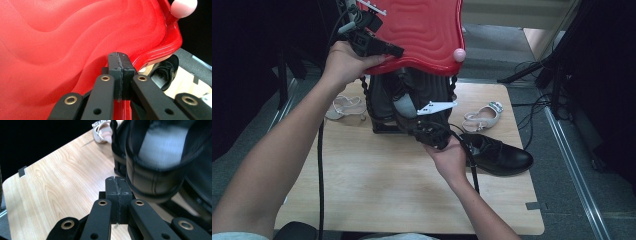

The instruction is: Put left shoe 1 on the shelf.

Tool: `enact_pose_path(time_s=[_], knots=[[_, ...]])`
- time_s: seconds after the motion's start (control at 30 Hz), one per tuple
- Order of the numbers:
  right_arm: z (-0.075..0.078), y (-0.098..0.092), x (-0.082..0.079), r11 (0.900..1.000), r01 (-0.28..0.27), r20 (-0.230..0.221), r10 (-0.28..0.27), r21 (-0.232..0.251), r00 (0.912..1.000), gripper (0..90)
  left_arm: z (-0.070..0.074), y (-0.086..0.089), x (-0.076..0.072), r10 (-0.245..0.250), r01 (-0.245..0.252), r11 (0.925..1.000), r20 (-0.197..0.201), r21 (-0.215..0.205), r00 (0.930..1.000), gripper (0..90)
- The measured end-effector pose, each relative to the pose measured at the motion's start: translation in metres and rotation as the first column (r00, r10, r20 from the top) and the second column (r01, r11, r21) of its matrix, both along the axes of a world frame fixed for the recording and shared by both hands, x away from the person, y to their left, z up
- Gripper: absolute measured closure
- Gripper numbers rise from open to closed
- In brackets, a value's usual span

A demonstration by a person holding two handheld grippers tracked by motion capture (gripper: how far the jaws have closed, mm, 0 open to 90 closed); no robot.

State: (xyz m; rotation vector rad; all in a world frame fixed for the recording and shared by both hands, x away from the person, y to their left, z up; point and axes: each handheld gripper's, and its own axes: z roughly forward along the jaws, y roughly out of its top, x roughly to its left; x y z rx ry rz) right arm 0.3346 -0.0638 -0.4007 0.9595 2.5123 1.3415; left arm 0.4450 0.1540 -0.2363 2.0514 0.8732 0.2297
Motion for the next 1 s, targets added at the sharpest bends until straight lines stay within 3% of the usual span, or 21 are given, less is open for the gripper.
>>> enact_pose_path(time_s=[0.17,0.3,0.47,0.73,1.0], knots=[[-0.016,-0.006,0.005,1.000,0.021,-0.012,-0.021,-0.022,0.9997,90.0,0.000,0.000,0.000,-0.001,0.001,1.0000,0.000,-0.003,1.0000,90.0],[-0.018,-0.006,0.011,0.999,0.048,-0.012,-0.048,-0.003,0.9988,90.0,0.000,0.000,0.000,0.000,0.000,1.0000,-0.003,-0.005,1.0000,90.0],[-0.015,-0.004,0.017,0.999,0.046,-0.013,-0.046,0.019,0.9989,90.0,0.000,0.001,0.000,0.002,-0.002,1.0000,-0.013,-0.004,0.9999,90.0],[-0.008,0.003,0.018,0.999,0.033,-0.006,-0.033,0.012,0.9994,90.0,0.001,0.000,0.000,0.004,-0.004,1.0000,-0.015,-0.002,0.9999,90.0],[-0.003,0.016,0.036,0.998,0.063,-0.004,-0.063,0.011,0.9980,90.0,0.001,0.001,0.000,0.003,-0.003,1.0000,-0.014,0.000,0.9999,90.0]])
